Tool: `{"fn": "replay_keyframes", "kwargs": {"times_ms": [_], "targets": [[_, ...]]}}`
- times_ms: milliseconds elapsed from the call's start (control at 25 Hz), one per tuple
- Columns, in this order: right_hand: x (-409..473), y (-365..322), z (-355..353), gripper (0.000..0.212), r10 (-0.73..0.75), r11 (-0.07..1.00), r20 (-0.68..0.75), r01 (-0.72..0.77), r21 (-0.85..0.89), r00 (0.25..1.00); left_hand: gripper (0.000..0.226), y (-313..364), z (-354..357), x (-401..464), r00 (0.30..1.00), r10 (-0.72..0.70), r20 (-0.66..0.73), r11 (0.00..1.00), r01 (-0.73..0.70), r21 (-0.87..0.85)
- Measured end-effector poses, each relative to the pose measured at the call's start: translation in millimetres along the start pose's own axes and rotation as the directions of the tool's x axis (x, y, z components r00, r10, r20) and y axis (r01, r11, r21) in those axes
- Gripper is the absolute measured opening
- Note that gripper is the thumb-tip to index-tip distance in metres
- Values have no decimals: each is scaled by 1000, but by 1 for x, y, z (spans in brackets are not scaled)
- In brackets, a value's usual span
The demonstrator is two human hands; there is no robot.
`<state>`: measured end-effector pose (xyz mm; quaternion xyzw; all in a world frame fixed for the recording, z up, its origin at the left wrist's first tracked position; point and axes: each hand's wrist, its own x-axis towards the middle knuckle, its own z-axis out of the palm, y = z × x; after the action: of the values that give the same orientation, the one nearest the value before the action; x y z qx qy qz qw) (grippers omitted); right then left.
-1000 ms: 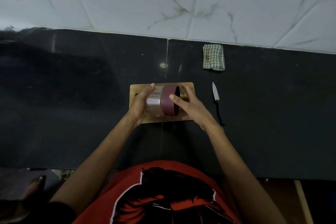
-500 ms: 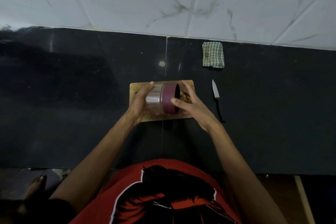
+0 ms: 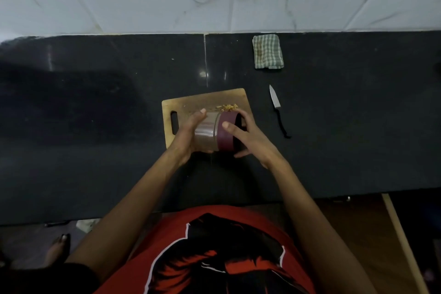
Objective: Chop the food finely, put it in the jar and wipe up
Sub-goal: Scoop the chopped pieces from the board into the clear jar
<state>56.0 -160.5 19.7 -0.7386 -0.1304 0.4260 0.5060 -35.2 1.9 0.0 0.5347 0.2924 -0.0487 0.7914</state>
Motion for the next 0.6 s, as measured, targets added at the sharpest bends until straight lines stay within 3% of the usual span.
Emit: {"fn": "replay_keyframes", "kwargs": {"times_ms": [200,320,480,600], "targets": [[-22,12,-13,78,-208,972,-69,198,-129,976,57,1,7,0,999,-42,26,999,41,31],[-37,13,-30,85,-268,951,-123,241,-194,956,57,2,7,4,999,-22,39,999,20,39],[-46,36,-51,94,-147,932,-352,10,-362,924,65,-2,7,9,999,-27,41,999,26,34],[-51,56,-62,97,-16,788,-391,-230,-572,920,65,-6,10,8,999,-33,31,999,32,30]]}}
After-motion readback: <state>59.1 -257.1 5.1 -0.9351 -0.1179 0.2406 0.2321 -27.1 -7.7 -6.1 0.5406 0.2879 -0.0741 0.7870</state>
